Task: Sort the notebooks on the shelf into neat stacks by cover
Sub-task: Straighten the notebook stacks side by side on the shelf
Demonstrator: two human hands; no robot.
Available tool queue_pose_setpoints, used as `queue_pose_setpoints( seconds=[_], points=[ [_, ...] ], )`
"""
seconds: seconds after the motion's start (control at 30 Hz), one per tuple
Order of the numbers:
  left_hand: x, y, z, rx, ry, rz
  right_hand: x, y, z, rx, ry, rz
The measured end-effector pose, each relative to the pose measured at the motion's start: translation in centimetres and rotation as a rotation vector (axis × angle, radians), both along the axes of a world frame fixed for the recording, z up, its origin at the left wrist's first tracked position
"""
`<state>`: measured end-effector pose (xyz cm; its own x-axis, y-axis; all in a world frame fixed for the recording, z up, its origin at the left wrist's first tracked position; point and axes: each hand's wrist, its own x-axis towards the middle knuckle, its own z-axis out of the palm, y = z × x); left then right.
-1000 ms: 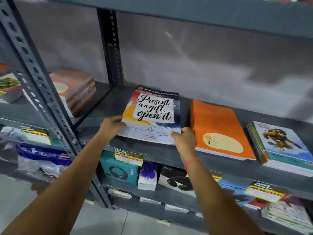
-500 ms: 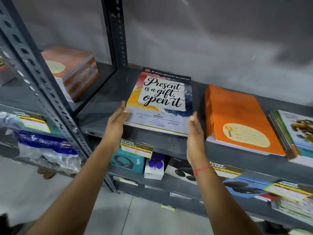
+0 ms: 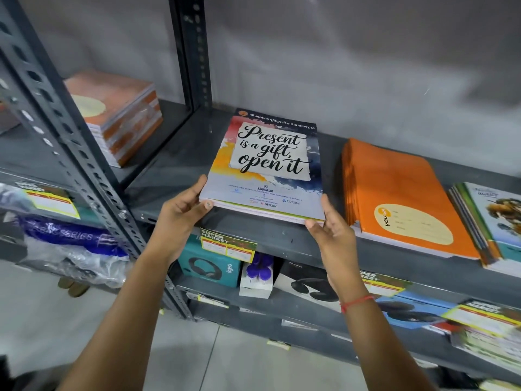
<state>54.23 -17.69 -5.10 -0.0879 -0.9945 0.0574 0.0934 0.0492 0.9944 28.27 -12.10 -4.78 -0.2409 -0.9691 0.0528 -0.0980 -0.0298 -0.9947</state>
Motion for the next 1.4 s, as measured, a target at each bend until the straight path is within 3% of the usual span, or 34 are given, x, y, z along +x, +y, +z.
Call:
queue_pose_setpoints(
  seconds=[0.37,0.67,0.93,1.17,1.4],
  points=[
    [0.7,-0.3,0.5,-0.004,-0.047,-0.071,0.1,0.2,0.7,0.052,0.044,0.023],
    [-0.7,-0.2,0.3,-0.009,-0.014,0.115,1.2,0.1,0.6,0.016,0.123,-0.166],
    [-0.9,-0.3,0.9,0.023,-0.073,0.076,1.5,0.3,1.0,0.056,0.240,-0.109],
    [-1.5,-0.2,0.9,0.009,-0.044,0.138,2.1,0.3,1.4,0.050,0.266,-0.206],
    [-1.1,-0.3,1.0,-0.003,-0.043,0.074,2.5,0.1,1.3,0.023,0.231,-0.316]
  ],
)
